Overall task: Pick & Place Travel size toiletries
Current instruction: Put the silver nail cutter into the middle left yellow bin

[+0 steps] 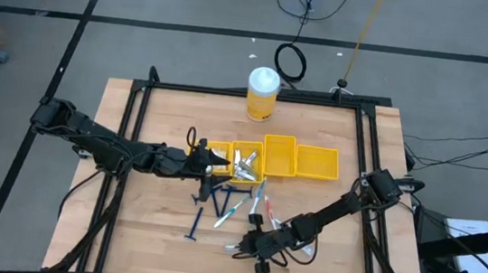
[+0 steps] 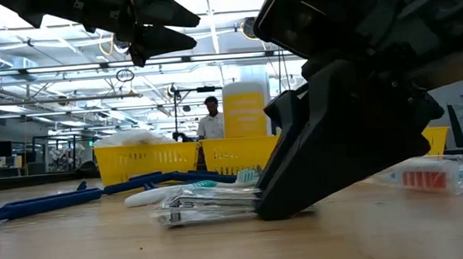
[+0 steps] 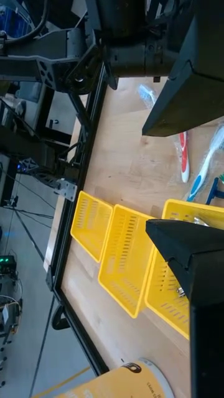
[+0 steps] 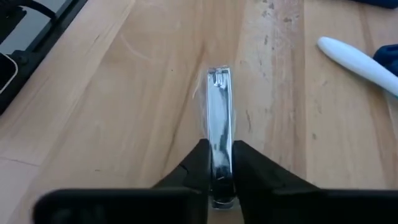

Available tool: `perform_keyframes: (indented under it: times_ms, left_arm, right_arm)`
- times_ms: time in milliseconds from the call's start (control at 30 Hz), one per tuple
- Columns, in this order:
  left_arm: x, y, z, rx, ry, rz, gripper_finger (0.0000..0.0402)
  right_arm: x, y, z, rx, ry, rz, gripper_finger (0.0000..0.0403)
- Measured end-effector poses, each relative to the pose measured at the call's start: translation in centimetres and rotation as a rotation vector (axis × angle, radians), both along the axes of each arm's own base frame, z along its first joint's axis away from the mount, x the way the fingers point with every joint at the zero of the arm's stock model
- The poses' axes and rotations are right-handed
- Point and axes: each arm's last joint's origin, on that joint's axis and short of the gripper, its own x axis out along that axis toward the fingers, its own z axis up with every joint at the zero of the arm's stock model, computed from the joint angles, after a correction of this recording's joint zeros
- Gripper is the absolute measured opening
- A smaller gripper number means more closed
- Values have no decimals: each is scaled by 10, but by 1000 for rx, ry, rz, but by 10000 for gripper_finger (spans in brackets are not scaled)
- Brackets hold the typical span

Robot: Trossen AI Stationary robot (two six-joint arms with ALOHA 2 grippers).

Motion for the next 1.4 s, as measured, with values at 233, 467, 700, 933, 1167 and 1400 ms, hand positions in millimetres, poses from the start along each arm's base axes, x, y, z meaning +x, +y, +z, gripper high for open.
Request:
perform_keyframes:
  times_ms: [233,467,700,933,1167,1400]
  left_arm:
    - [0,0,0,0,0,0,223]
    - [0,0,0,0,0,-1,223]
    - [0,0,0,0,0,-1,223]
    - [0,0,0,0,0,-1,223]
    - [0,0,0,0,0,-1,223]
    - [0,0,0,0,0,-1,223]
  right_arm:
    - [-2,-2,17,1,-40,11,35]
    - [-7,-13,74,5,-142,-61,34]
    - [-18,-56,112,-101,-153,-366,35]
    - [-11,-109,122,-138,-136,-542,35]
    - [-3,-157,113,-178,-73,-664,43]
    - [-1,-180,112,-85,-42,-655,55]
